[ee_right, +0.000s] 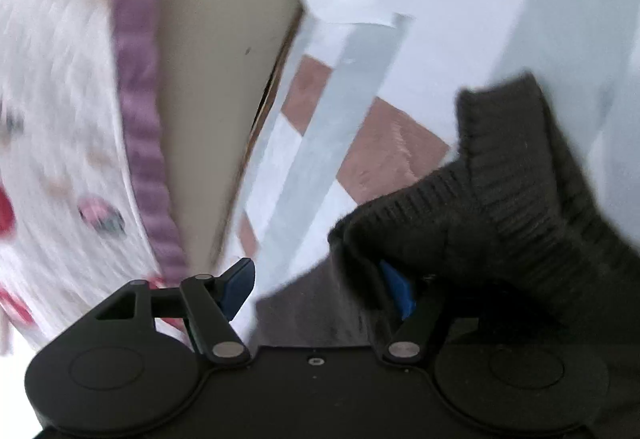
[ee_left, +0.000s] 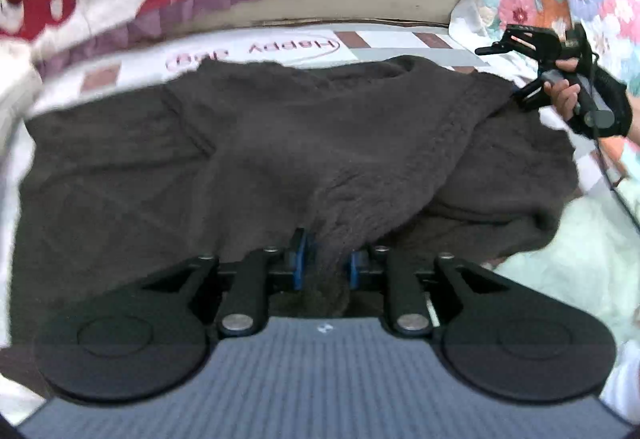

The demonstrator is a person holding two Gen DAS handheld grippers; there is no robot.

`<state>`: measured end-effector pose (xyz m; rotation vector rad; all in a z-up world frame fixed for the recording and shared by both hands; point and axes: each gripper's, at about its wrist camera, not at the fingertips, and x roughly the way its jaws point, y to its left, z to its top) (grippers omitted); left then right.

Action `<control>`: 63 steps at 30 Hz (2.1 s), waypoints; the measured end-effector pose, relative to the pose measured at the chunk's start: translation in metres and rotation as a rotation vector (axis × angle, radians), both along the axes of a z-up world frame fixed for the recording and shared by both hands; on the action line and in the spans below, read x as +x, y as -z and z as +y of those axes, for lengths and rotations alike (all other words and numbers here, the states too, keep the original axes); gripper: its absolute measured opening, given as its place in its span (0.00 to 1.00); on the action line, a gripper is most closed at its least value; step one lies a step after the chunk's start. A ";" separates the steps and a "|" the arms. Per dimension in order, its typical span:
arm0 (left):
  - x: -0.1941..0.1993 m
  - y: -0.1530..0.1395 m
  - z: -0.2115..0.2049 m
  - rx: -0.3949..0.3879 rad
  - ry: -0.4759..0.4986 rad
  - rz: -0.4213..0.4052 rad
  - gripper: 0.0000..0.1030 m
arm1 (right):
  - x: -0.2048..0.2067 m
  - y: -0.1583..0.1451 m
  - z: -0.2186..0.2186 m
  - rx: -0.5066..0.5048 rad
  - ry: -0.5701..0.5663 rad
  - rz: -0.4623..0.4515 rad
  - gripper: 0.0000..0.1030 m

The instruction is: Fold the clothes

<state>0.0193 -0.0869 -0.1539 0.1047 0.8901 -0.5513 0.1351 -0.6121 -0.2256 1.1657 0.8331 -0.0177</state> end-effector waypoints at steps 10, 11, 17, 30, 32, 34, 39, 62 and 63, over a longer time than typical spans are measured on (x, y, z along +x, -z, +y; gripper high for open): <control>0.016 -0.062 0.053 -0.260 -0.147 -0.004 0.34 | 0.008 -0.010 0.021 -0.277 -0.130 -0.013 0.71; 0.020 -0.070 0.058 -0.281 -0.158 -0.021 0.37 | 0.008 -0.011 0.022 -0.302 -0.140 -0.016 0.70; 0.055 -0.031 0.056 -0.149 -0.155 0.046 0.46 | 0.009 -0.013 0.029 -0.358 -0.146 -0.009 0.71; 0.064 0.044 0.025 0.111 -0.049 0.102 0.79 | 0.008 -0.009 0.031 -0.374 -0.153 -0.029 0.70; 0.061 0.045 0.025 0.178 -0.078 0.063 0.88 | 0.007 -0.008 0.032 -0.384 -0.157 -0.039 0.71; 0.057 0.038 0.027 0.175 -0.084 0.029 0.85 | 0.006 -0.008 0.033 -0.394 -0.159 -0.044 0.71; 0.046 0.006 0.028 0.146 -0.075 -0.090 0.11 | 0.003 -0.009 0.040 -0.442 -0.163 -0.062 0.70; 0.066 0.012 0.026 0.032 -0.191 0.000 0.47 | -0.052 -0.050 0.024 -0.754 -0.156 -0.095 0.43; 0.065 0.013 0.018 0.037 -0.176 0.013 0.47 | -0.057 -0.051 0.024 -0.760 -0.163 -0.096 0.45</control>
